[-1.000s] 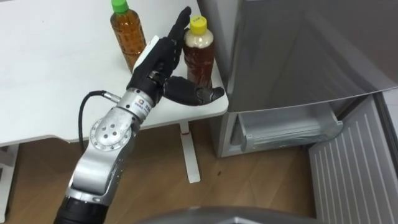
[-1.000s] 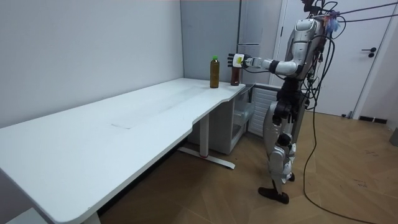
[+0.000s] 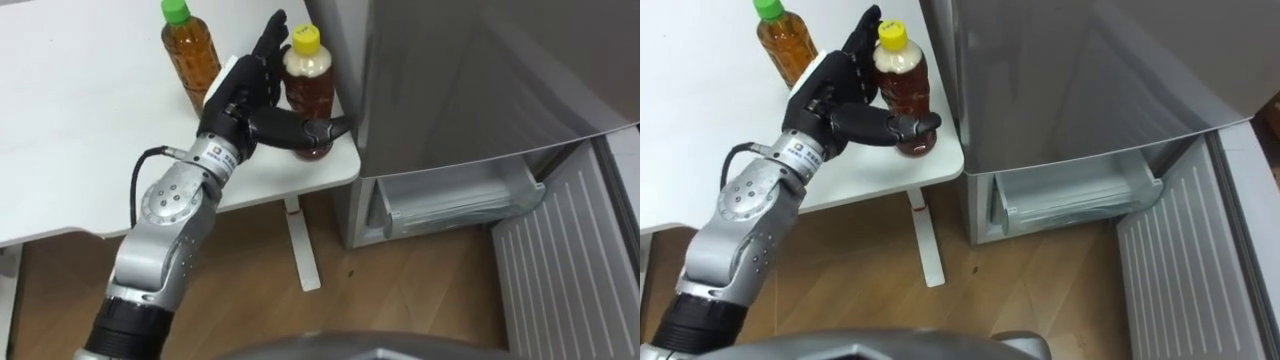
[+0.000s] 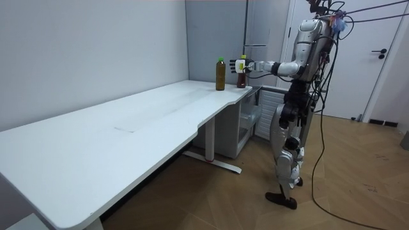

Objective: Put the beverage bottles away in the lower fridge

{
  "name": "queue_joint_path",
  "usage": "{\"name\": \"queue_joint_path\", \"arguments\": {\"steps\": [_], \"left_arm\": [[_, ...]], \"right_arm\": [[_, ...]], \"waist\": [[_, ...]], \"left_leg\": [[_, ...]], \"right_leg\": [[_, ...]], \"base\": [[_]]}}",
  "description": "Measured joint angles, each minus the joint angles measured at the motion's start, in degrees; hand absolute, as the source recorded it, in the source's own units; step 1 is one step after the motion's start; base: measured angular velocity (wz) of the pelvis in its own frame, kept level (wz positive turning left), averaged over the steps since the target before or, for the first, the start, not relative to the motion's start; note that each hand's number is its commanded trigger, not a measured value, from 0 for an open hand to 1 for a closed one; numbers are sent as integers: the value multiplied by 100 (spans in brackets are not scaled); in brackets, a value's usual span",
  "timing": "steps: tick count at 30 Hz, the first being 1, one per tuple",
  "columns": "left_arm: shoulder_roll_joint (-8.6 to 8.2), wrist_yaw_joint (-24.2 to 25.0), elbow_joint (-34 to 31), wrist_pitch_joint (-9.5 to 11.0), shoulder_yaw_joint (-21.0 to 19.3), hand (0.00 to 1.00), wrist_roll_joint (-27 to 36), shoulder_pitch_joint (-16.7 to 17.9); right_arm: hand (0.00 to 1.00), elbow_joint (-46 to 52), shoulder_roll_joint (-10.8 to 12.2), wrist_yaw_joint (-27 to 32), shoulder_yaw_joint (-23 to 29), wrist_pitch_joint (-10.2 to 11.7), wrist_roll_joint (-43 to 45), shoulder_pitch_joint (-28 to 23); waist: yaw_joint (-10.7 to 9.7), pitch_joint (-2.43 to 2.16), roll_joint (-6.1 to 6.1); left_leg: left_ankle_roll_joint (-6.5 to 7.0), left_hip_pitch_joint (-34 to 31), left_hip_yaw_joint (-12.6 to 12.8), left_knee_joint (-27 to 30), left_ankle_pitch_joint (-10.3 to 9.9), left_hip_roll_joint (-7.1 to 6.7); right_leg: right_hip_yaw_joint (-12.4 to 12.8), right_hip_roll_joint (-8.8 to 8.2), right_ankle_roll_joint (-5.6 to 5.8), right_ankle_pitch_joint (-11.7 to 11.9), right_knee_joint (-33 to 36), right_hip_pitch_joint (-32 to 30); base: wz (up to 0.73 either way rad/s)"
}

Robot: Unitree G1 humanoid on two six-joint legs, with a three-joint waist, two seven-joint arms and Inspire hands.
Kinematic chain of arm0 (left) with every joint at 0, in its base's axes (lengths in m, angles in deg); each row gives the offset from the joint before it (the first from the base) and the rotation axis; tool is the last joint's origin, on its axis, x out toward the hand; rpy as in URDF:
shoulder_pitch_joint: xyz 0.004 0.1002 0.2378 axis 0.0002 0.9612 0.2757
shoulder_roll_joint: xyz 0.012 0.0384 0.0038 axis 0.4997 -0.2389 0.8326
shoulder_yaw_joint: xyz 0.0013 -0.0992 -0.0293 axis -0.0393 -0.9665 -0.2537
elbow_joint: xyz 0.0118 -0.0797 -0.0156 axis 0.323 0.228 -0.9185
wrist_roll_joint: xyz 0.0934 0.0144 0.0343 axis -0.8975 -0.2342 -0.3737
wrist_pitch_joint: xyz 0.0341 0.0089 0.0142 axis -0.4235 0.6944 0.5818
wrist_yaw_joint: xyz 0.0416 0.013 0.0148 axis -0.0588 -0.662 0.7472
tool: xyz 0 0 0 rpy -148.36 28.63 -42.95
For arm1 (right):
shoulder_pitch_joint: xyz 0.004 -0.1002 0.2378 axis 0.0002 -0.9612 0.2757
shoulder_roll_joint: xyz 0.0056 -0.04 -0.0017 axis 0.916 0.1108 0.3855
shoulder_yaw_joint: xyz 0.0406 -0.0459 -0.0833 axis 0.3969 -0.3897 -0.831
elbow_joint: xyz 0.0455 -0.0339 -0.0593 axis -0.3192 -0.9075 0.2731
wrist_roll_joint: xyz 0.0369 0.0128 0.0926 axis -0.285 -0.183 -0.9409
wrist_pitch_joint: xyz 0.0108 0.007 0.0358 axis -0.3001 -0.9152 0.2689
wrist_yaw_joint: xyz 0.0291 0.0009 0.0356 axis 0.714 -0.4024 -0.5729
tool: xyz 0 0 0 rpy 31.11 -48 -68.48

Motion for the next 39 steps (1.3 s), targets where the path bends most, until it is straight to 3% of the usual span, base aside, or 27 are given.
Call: {"name": "queue_joint_path", "arguments": {"steps": [4, 5, 6, 7, 8, 14, 28, 39], "left_arm": [[15, -5, 55, -4, -30, 3, 0, -90], [20, -5, 99, -5, -49, 29, 0, -141], [20, -6, 143, -6, -67, 72, -1, -181], [22, -10, 148, -13, -71, 93, -1, -193], [24, -11, 148, -29, -71, 100, -1, -212], [16, -11, 265, -105, -73, 100, -2, -270], [42, 11, 484, -500, -79, 100, -13, -362], [46, -9, 527, -539, -83, 100, -7, -369]], "right_arm": [[0, 2, -1, -11, 3, -64, 1, -9], [0, 4, -1, -14, 3, -69, 1, -10], [0, 6, -1, -15, 3, -73, 1, -10], [0, 6, -1, -16, 1, -76, -1, -12], [0, 7, -1, -18, 1, -81, -1, -19], [0, 20, -1, -84, 1, -133, 19, -33], [0, 51, -1, -66, 0, -183, 17, -58], [0, 137, -2, -5, -4, -185, -14, -83]], "waist": [[-2, 1, 0], [-2, 1, 0], [-3, 1, 0], [-6, 0, 1], [-11, 0, 2], [-41, -3, 7], [-146, -7, 11], [-132, -8, 9]], "left_leg": [[0, 9, 20, -10, 0, 5], [0, 12, 34, -14, 0, 7], [0, 18, 47, -20, 0, 9], [0, 18, 52, -24, 0, 9], [0, 17, 57, -32, 0, 10], [-1, 30, 102, -48, 0, 17], [-1, 99, 227, -65, 0, 33], [-1, 97, 254, -62, 0, 35]], "right_leg": [[14, 1, 0, 0, 2, -2], [28, 3, 0, 0, 2, -4], [48, 5, 0, 0, 2, -5], [54, 7, 0, 0, 2, -5], [70, 8, 0, 0, 2, -5], [128, 17, -1, 1, 14, -6], [183, 25, -1, 1, 30, -55], [232, 28, -2, 1, 77, -99]], "base": [[-1], [-5], [-5], [-4], [0], [-3], [-3], [-2]]}}
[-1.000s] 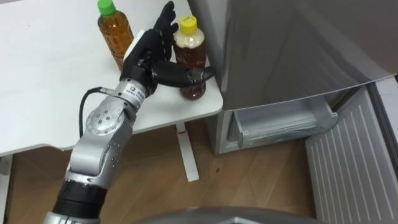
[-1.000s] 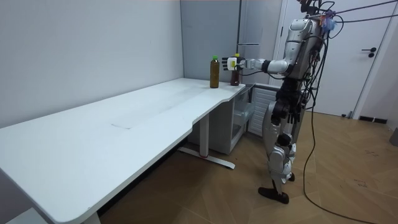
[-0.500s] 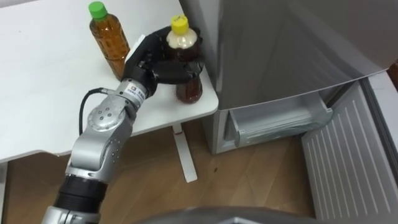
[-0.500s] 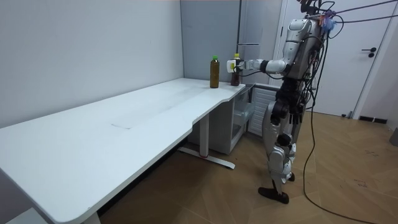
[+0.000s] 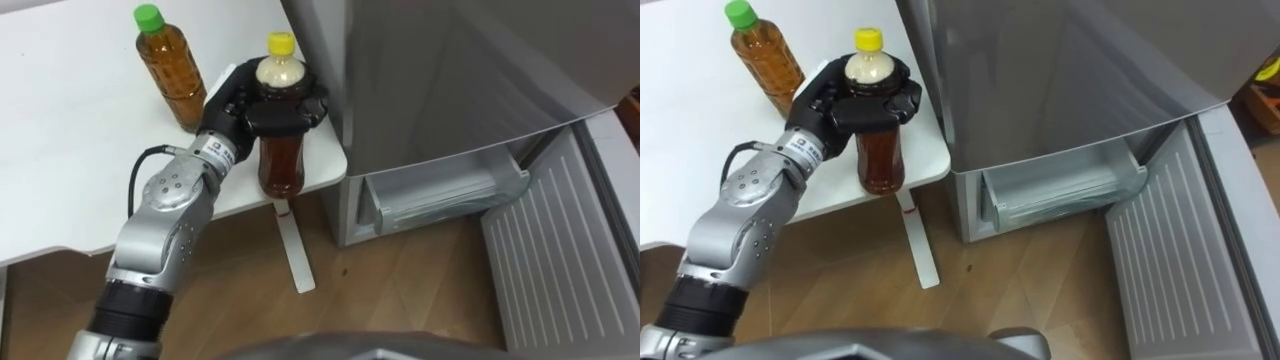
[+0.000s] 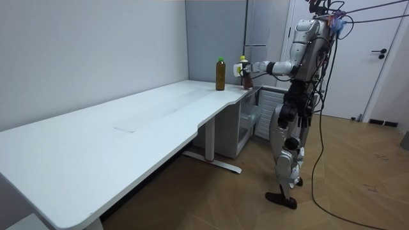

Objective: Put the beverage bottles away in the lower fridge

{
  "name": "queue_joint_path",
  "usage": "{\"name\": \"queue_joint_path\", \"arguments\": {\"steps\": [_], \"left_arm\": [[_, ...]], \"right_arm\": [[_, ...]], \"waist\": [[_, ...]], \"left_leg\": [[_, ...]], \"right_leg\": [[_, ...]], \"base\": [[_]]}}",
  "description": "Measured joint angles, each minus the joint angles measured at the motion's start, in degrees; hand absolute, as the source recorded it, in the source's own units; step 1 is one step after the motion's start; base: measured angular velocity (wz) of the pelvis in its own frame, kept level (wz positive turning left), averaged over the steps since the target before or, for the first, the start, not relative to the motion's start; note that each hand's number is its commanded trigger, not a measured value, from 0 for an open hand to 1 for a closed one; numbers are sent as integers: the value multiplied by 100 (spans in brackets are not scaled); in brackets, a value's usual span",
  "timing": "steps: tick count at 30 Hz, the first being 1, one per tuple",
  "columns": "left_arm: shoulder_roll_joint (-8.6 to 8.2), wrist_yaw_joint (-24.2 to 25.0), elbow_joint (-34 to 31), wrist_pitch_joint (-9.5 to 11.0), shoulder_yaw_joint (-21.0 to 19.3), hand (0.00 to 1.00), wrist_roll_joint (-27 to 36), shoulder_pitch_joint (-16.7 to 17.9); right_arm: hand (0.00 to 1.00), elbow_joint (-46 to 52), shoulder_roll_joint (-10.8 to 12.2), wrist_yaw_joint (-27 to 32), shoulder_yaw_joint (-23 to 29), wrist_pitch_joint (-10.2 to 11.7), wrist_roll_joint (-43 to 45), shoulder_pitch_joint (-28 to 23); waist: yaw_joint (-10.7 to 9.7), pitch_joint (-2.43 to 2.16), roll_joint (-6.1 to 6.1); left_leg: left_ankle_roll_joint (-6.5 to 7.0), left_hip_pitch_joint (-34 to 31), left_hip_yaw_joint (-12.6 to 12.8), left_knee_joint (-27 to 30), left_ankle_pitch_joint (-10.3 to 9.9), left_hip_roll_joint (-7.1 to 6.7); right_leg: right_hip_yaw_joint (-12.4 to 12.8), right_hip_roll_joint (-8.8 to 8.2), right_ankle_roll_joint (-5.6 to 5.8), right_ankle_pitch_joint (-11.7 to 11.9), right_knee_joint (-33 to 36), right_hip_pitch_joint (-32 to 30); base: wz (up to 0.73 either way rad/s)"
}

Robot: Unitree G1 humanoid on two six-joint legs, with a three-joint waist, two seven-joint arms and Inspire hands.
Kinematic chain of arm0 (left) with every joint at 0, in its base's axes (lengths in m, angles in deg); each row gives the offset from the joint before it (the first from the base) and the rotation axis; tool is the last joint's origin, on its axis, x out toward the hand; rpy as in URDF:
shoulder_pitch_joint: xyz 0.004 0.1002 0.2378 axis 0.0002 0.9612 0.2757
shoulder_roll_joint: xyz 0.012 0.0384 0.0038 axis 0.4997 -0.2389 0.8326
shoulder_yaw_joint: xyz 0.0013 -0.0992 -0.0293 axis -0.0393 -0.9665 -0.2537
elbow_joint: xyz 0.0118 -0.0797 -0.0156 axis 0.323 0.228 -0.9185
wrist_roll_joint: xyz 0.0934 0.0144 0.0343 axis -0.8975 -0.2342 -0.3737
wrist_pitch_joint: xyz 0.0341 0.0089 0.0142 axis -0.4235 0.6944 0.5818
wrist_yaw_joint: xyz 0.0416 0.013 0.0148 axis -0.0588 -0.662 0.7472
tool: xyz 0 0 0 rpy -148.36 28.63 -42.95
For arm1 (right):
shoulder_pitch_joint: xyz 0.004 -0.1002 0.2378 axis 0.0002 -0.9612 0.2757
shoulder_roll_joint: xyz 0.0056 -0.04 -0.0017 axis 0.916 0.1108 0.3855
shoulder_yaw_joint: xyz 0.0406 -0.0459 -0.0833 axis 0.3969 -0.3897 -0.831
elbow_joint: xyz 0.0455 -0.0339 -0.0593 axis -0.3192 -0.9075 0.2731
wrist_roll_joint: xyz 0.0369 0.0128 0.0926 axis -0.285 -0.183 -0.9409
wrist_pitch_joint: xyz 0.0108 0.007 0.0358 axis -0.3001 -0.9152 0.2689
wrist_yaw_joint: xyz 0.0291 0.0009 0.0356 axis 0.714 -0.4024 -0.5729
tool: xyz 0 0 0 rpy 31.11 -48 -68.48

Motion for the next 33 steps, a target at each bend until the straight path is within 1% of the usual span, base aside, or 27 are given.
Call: {"name": "queue_joint_path", "arguments": {"steps": [7, 11, 13, 14, 15, 16, 18, 21, 23, 26, 29, 30, 33], "left_arm": [[0, -47, -2, -33, 3, 100, 3, 0], [-1, -46, -46, -32, 2, 100, 5, 1], [-4, -46, -163, -33, 3, 100, 5, 2], [-2, -46, -306, -33, 2, 100, 7, 2], [0, -46, -434, -26, 1, 100, 69, 2], [2, -46, -475, -17, 0, 100, 146, 2], [7, -46, -653, -16, 0, 100, 477, 2], [-7, -66, -879, -16, 3, 100, 882, 3], [-27, -131, -977, -13, -2, 100, 1084, 3], [-39, -163, -1146, -11, -4, 100, 1130, 3], [-122, -163, -1295, -11, -2, 100, 1341, 3], [-179, -163, -1338, 6, 12, 100, 1552, 13], [-271, -162, -1353, 101, 92, 100, 1753, 20]], "right_arm": [[0, 0, 2, 7, 0, -2, -2, -2], [0, 8, 2, 9, 7, 7, 1, 21], [0, 21, 4, 14, 12, 17, 3, 47], [0, 20, 5, 23, 15, 26, 3, 67], [0, 20, 5, 65, 14, 43, 1, 81], [0, 20, 4, 89, 13, 62, 0, 86], [0, 91, 3, 155, 5, 91, 2, 105], [0, 147, 15, 187, 7, 107, 3, 135], [0, 161, 17, 190, 20, 108, 5, 161], [0, 334, 18, 212, 120, 137, -1, 178], [0, 334, 34, 340, 74, 171, -118, 298], [0, 343, 33, 430, -27, 180, -127, 291], [0, 492, 32, 578, -128, 205, -208, 291]], "waist": [[-8, -11, 12], [1, -37, -30], [2, -41, -60], [3, -50, -77], [7, -54, -109], [10, -62, -108], [50, -59, -148], [118, -57, -152], [162, -61, -132], [217, -59, -68], [319, -70, -50], [363, -64, -63], [457, -51, -91]], "left_leg": [[0, -2, -5, 18, 0, 2], [0, -1, -17, 17, 0, 3], [-1, -8, -34, 18, 1, 3], [-1, -14, -47, 19, 1, 3], [-1, -12, -58, 18, 1, 3], [-1, -10, -65, 19, 1, 3], [-1, -27, -69, 24, 1, 3], [0, -134, -72, 100, 1, 4], [-1, -148, -71, 130, 0, 4], [-1, -155, -75, 133, 1, 8], [-1, -193, -87, 145, 1, 8], [-1, -204, -111, 146, 1, 6], [-2, -244, -175, 161, 3, 1]], "right_leg": [[-1, 1, 0, 0, 7, 5], [-14, 2, -1, 1, 9, 5], [-24, 3, -1, 1, 9, 6], [-42, 3, -2, 1, 8, 10], [-57, 3, -3, 2, 8, 20], [-65, 2, -3, 2, 9, 30], [-73, 2, -4, 3, 10, 14], [-102, -9, -12, 9, 19, -8], [-128, -14, -12, 9, 21, -8], [-162, -12, -16, 11, 17, -15], [-186, -15, -16, 11, 15, -51], [-226, -21, -16, 11, 18, -54], [-284, -23, -16, 11, 16, -54]], "base": [[0], [0], [2], [6], [6], [5], [0], [3], [7], [4], [6], [10], [10]]}}
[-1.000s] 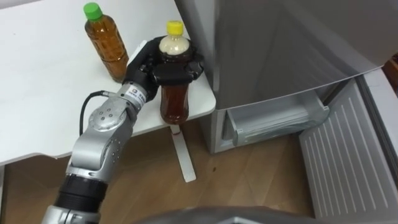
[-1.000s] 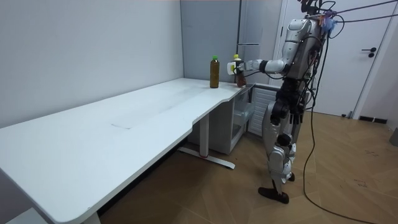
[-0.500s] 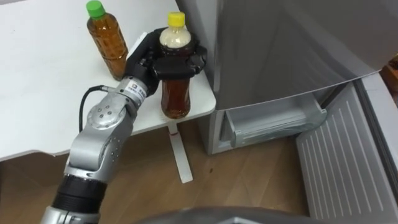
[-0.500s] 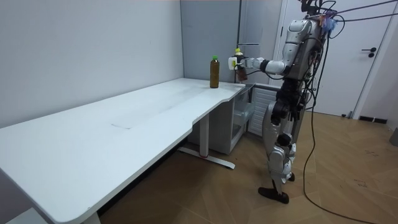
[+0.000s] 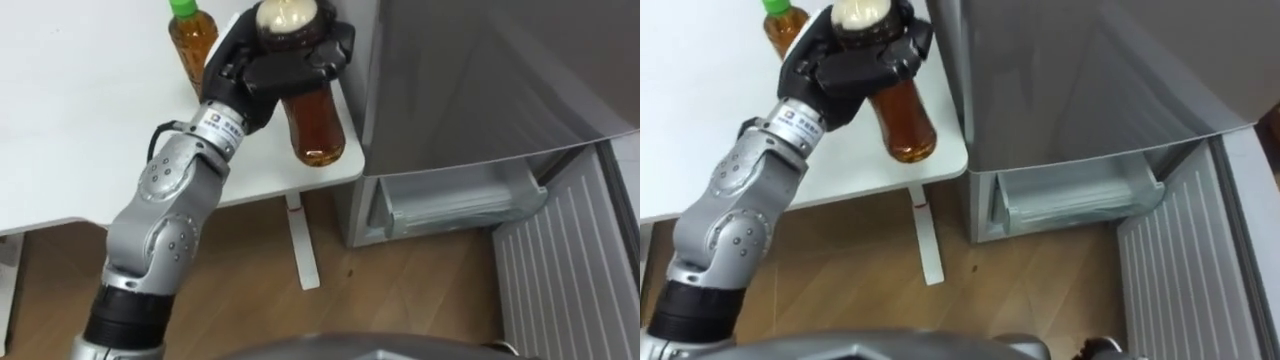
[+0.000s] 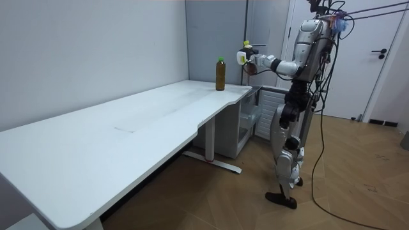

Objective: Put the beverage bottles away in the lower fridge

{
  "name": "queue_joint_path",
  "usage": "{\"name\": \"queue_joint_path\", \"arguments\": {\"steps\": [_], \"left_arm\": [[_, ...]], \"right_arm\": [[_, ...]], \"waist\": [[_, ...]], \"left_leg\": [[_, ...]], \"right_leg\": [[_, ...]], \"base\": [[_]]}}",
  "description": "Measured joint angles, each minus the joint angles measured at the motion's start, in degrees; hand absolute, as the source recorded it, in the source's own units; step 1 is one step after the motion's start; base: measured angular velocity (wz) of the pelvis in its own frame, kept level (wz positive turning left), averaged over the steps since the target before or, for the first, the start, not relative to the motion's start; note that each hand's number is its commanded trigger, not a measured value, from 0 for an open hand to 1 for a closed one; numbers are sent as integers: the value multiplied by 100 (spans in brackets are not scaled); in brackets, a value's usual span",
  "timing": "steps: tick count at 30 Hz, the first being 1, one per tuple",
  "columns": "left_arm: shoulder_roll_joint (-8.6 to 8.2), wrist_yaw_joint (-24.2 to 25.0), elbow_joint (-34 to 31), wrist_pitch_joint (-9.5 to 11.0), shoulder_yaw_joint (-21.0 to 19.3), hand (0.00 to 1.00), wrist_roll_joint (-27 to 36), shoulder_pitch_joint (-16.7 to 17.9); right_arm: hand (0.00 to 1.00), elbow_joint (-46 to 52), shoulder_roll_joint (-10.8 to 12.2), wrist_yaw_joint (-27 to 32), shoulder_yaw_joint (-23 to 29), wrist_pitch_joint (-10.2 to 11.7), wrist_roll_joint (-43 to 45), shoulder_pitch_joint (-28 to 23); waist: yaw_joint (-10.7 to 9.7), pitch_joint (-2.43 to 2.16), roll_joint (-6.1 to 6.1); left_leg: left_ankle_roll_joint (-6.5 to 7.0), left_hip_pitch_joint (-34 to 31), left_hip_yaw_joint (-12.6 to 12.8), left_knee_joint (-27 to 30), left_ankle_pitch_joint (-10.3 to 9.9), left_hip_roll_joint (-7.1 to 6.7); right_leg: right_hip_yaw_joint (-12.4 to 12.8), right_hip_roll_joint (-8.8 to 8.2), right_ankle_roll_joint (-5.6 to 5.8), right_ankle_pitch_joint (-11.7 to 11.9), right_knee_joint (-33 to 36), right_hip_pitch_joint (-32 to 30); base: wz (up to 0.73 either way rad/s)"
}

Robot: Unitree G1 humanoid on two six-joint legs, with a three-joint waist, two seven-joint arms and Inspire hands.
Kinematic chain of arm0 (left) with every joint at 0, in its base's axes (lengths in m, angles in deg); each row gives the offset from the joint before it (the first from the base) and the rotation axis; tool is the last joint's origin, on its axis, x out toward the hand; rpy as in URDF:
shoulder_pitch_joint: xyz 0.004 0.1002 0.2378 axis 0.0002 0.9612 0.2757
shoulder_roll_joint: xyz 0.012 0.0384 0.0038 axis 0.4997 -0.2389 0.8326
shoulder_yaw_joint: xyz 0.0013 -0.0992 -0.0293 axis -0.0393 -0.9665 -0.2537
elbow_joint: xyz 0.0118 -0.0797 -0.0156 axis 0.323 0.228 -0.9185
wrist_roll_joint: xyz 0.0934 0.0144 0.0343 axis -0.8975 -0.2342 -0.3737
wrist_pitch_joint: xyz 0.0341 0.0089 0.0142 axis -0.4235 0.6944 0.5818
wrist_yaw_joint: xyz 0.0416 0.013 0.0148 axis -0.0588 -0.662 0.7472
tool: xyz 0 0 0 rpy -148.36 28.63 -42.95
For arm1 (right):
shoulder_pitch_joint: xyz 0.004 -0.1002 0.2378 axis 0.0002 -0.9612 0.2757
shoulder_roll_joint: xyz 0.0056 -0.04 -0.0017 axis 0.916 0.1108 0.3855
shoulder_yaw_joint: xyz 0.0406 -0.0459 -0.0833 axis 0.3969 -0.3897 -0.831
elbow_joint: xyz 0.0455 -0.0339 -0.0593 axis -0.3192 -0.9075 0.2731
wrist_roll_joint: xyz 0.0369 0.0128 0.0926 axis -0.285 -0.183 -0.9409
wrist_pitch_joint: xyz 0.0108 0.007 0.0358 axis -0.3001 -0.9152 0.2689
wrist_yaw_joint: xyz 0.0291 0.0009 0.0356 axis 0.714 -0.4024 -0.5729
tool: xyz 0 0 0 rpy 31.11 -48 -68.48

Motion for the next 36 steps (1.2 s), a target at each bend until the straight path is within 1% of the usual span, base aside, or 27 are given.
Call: {"name": "queue_joint_path", "arguments": {"steps": [1, 4, 6, 8, 11, 13, 15, 16, 19, 20, 21, 22, 23, 25, 27, 29, 32, 34, 36], "left_arm": [[-9, 0, 1, 0, 29, 100, 0, 0], [-5, 3, 1, 4, 190, 100, 0, 43], [-5, 16, 34, 119, 287, 100, 88, 280], [1, 27, 84, 120, 356, 100, 129, 424], [3, 55, 85, 120, 392, 100, 149, 629], [51, 73, 100, 120, 397, 100, 148, 699], [133, 73, 117, 120, 380, 100, 144, 753], [152, 73, 139, 121, 379, 100, 143, 757], [178, 95, 293, 125, 357, 100, 38, 863], [181, 112, 340, 125, 356, 100, 37, 866], [182, 126, 391, 125, 356, 100, 34, 882], [183, 138, 394, 125, 356, 100, 29, 891], [183, 191, 402, 125, 336, 100, 26, 894], [201, 241, 405, 131, 289, 100, 32, 928], [249, 261, 405, 135, 219, 100, 32, 1016], [247, 261, 405, 136, 170, 100, 34, 1100], [260, 264, 486, 158, 130, 100, 32, 1157], [262, 293, 596, 180, 130, 100, -131, 1184], [251, 381, 832, 221, 90, 100, -443, 1232]], "right_arm": [[0, 25, -1, 35, 0, 19, -22, 1], [0, 172, 10, 215, 0, 190, -225, 7], [0, 266, 29, 339, -58, 259, -407, 6], [0, 326, 48, 378, -102, 309, -519, 52], [0, 409, 66, 460, -184, 377, -528, 174], [0, 547, 76, 475, -212, 392, -562, 180], [0, 799, 132, 469, -224, 502, -564, 210], [0, 863, 158, 459, -228, 508, -566, 227], [0, 1288, 216, 302, -468, 601, -564, 234], [0, 1343, 227, 266, -510, 602, -566, 227], [0, 1424, 233, 193, -635, 612, -549, 227], [0, 1475, 237, 151, -658, 616, -516, 221], [0, 1655, 240, 61, -673, 615, -439, 176], [0, 2105, 229, -79, -668, 588, -414, 45], [0, 2623, 228, -233, -676, 590, -377, -57], [0, 2919, 228, -324, -675, 592, -332, -100], [0, 3155, 226, -474, -678, 581, -337, -126], [0, 3219, 228, -573, -678, 581, -341, -161], [0, 3273, 226, -817, -675, 580, -227, -165]], "waist": [[11, -2, -7], [39, -12, -31], [40, 10, -64], [50, 23, -100], [77, 15, -134], [153, 13, -139], [184, 13, -138], [189, 13, -138], [244, 17, -147], [267, 20, -152], [333, 21, -157], [341, 21, -157], [371, 20, -158], [445, 18, -160], [464, 8, -176], [469, 2, -187], [484, 0, -191], [493, -1, -191], [516, 0, -188]], "left_leg": [[0, -10, -15, 5, 0, -2], [0, -61, -43, 15, 1, -3], [0, -65, -43, 13, 1, -3], [0, -116, -43, 24, 1, -2], [1, -253, -67, 68, 1, -1], [1, -251, -86, 70, 1, 0], [0, -258, -138, 71, 2, 0], [-1, -258, -159, 70, 2, -1], [-2, -271, -231, 96, 2, -4], [-2, -274, -239, 105, 2, -5], [-2, -292, -240, 125, 2, -4], [-2, -318, -253, 147, 2, -5], [-2, -382, -313, 170, 2, -18], [-2, -435, -342, 209, 2, -23], [-2, -441, -379, 232, 2, -26], [-2, -449, -407, 254, 2, -31], [-1, -458, -476, 305, 2, -42], [-1, -456, -511, 317, 1, -46], [-1, -480, -512, 335, 1, -40]], "right_leg": [[-10, -1, 0, 0, -1, -1], [-42, -1, -1, 1, -1, 5], [-45, 0, -1, 0, -7, 33], [-55, -1, -1, 0, -3, -6], [-56, 0, -13, 10, 17, -132], [-55, 4, -16, 12, 20, -145], [-111, 4, -16, 12, 20, -131], [-131, 4, -16, 12, 21, -120], [-269, -8, -16, 12, 16, -81], [-282, -9, -16, 13, 14, -73], [-286, -9, -16, 13, 12, -82], [-293, -9, -16, 13, 13, -98], [-330, -15, -17, 13, 13, -134], [-381, -24, -17, 13, 20, -156], [-431, -26, -17, 13, 22, -127], [-456, -28, -17, 13, 22, -109], [-538, -38, -17, 13, 28, -58], [-573, -40, -17, 13, 28, -26], [-573, -39, -17, 13, 72, -58]], "base": [[11], [6], [0], [0], [0], [2], [11], [13], [13], [10], [4], [9], [15], [12], [8], [8], [13], [12], [0]]}}
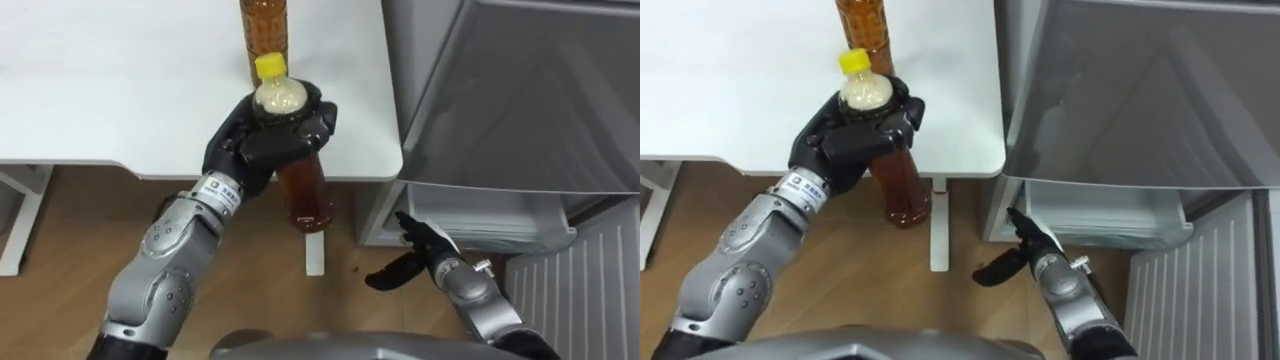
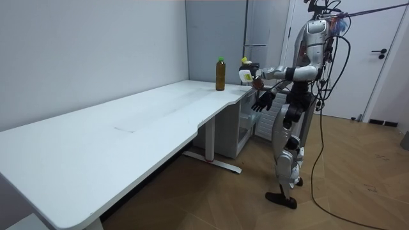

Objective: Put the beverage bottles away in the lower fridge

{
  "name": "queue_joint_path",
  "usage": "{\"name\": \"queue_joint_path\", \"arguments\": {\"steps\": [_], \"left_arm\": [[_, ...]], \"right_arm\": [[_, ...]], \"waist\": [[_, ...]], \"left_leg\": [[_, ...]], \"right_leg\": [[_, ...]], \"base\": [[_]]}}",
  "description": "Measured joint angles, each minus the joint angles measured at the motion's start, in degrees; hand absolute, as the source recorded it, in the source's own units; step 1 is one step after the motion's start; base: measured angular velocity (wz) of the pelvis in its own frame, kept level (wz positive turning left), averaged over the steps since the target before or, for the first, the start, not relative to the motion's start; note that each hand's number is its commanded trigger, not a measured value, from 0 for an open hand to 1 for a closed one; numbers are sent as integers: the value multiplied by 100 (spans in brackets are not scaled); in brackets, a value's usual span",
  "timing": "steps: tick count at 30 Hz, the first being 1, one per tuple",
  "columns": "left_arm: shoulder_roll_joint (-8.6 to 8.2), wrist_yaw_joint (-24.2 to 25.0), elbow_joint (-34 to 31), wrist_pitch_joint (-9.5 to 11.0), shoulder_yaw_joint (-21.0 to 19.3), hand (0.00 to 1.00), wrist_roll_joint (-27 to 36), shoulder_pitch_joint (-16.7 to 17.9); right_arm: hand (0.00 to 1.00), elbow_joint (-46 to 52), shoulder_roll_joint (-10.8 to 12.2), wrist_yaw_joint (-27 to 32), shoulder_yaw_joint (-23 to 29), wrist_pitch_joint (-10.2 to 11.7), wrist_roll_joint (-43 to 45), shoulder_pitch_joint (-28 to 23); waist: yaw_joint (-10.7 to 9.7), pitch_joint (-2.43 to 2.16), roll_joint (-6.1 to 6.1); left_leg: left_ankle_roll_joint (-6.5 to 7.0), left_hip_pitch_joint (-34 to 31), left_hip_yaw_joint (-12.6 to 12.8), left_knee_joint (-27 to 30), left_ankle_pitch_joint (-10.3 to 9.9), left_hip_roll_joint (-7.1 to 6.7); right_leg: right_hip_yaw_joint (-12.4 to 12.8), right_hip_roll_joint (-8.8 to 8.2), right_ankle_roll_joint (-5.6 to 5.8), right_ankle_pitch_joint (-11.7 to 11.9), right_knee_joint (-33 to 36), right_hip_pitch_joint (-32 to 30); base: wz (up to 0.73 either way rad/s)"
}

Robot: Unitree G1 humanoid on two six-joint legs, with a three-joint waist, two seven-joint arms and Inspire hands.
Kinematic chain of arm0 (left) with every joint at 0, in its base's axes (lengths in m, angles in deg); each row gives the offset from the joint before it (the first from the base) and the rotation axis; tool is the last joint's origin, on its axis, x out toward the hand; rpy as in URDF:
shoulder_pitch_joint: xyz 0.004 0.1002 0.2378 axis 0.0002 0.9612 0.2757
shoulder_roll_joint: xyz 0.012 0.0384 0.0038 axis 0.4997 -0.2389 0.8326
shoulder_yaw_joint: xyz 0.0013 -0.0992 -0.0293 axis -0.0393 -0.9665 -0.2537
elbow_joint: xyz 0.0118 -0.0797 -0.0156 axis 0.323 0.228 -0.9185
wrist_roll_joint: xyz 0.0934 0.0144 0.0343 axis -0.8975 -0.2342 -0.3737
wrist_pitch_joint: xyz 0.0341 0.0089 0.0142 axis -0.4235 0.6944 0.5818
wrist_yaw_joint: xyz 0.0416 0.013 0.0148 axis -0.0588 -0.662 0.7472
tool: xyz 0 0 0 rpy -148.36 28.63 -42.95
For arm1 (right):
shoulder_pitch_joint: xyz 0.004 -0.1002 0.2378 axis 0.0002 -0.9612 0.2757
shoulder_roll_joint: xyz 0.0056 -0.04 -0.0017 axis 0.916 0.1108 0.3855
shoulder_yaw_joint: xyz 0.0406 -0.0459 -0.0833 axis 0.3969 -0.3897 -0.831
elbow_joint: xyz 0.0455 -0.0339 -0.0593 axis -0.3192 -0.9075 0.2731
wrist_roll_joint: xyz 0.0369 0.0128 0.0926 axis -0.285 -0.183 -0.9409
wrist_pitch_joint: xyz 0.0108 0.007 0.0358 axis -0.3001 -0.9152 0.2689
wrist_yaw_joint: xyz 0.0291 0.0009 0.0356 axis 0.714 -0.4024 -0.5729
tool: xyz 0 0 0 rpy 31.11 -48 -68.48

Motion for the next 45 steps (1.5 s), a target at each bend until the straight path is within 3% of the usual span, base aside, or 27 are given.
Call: {"name": "queue_joint_path", "arguments": {"steps": [3, 11, 18, 21, 28, 35, 45], "left_arm": [[4, 39, 33, 0, -60, 100, -127, 163], [5, 388, 31, 49, -303, 100, -761, 171], [-1, 499, 31, 321, -362, 100, -911, 177], [1, 500, 31, 395, -408, 100, -1318, 177], [-9, 517, 31, 473, -406, 100, -1591, 177], [-5, 519, 50, 481, -346, 100, -1586, 183], [26, 571, 395, 500, 200, 100, -1605, 205]], "right_arm": [[0, 323, -8, -349, -13, -7, -28, -102], [0, 929, -93, -1599, -39, -18, -151, -152], [0, 1539, -172, -2579, -44, -18, -723, -483], [0, 1710, -218, -2859, -43, -14, -913, -539], [0, 1838, -279, -3503, -35, -10, -1118, -540], [0, 2078, -283, -3816, -40, -11, -1735, -537], [0, 2254, -222, -3860, -215, -13, -2692, -523]], "waist": [[13, -9, -27], [173, -2, -88], [314, 63, -209], [306, 61, -231], [296, 57, -235], [280, 76, -200], [232, 78, -158]], "left_leg": [[1, -148, 3, 39, -1, 12], [1, -177, 14, 110, -1, 20], [2, -180, 25, 110, -4, 31], [6, -202, 35, 109, -9, 37], [5, -196, 43, 121, -9, 45], [5, -209, 36, 92, -9, 45], [5, -214, 2, 204, -9, 41]], "right_leg": [[-23, -1, -4, 2, 62, -145], [-25, -9, -7, 4, 144, -185], [-15, -5, -9, 6, 147, -191], [-16, -1, -16, 10, 147, -208], [-17, 5, -19, 13, 140, -205], [-19, 5, -19, 13, 141, -196], [-50, 5, -23, 16, 140, -152]], "base": [[0], [0], [0], [0], [0], [0], [0]]}}
